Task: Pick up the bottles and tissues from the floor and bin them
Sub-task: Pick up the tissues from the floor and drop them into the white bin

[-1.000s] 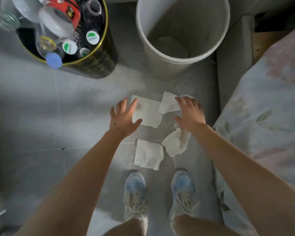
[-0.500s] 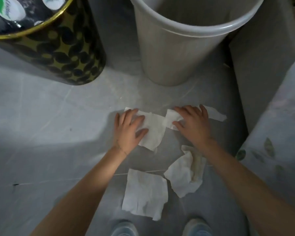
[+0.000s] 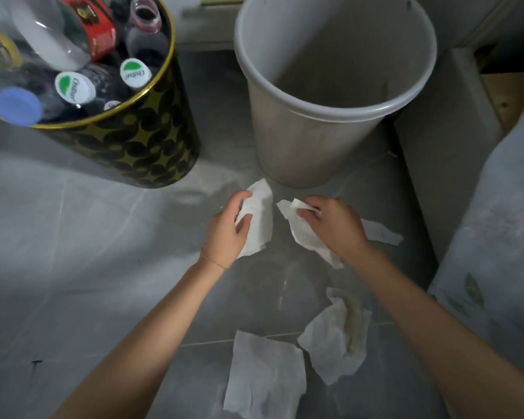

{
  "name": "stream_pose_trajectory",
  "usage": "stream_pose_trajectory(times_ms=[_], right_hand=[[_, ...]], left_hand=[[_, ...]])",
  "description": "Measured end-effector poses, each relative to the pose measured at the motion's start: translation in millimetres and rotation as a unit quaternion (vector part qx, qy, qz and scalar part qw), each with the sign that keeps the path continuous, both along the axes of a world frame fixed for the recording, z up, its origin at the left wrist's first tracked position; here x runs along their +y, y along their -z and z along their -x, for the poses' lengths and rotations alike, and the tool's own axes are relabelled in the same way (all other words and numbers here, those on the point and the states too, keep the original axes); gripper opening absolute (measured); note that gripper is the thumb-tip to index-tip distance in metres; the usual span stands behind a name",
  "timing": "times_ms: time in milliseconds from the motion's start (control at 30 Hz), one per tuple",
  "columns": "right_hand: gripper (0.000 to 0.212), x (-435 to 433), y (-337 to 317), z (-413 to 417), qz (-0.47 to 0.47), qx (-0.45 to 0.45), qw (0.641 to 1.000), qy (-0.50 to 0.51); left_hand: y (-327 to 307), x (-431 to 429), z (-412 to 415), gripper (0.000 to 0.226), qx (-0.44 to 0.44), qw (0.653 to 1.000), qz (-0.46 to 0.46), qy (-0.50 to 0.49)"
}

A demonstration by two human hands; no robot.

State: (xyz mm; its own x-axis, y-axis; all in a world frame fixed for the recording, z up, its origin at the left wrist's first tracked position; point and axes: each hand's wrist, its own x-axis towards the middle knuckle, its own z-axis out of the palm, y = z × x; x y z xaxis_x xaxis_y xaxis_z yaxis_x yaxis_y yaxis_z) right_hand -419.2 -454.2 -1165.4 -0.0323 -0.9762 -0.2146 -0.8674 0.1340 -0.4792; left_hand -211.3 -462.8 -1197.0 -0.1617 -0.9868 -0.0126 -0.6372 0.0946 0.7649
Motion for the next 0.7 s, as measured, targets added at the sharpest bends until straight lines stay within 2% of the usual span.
stream_pose_trajectory(times_ms=[167, 300, 433, 500, 600, 667, 700], right_hand=[[0.014, -19, -23, -1, 0.006, -0.079, 0.997, -0.011], [0.014, -26, -65, -4, 0.006, -0.139, 0.988, -0.069], [0.013, -27, -124, 2, -0.033, -0.194, 0.978, -0.069], [0.011, -26, -159, 7, 0.004, -0.233, 0.972, -0.030], [0.009, -36, -202, 12, 0.117, -0.309, 0.935, 0.131], [0.011, -57, -215, 17, 0.143, -0.320, 0.910, 0.220], [0.012, -70, -216, 21, 0.141, -0.306, 0.909, 0.244]], left_hand=[[-25, -18, -2, 0.013, 0.126, 0.990, -0.035, -0.045], [-49, -34, -3, 0.019, 0.120, 0.988, -0.098, -0.018], [-113, -45, -14, 0.020, 0.136, 0.986, -0.096, -0.030], [-154, -49, -20, 0.016, 0.149, 0.985, -0.080, -0.032], [-209, -61, -14, 0.013, 0.177, 0.981, -0.040, -0.061], [-236, -78, 2, 0.017, 0.192, 0.977, -0.020, -0.086], [-246, -87, 13, 0.019, 0.197, 0.976, -0.023, -0.091]])
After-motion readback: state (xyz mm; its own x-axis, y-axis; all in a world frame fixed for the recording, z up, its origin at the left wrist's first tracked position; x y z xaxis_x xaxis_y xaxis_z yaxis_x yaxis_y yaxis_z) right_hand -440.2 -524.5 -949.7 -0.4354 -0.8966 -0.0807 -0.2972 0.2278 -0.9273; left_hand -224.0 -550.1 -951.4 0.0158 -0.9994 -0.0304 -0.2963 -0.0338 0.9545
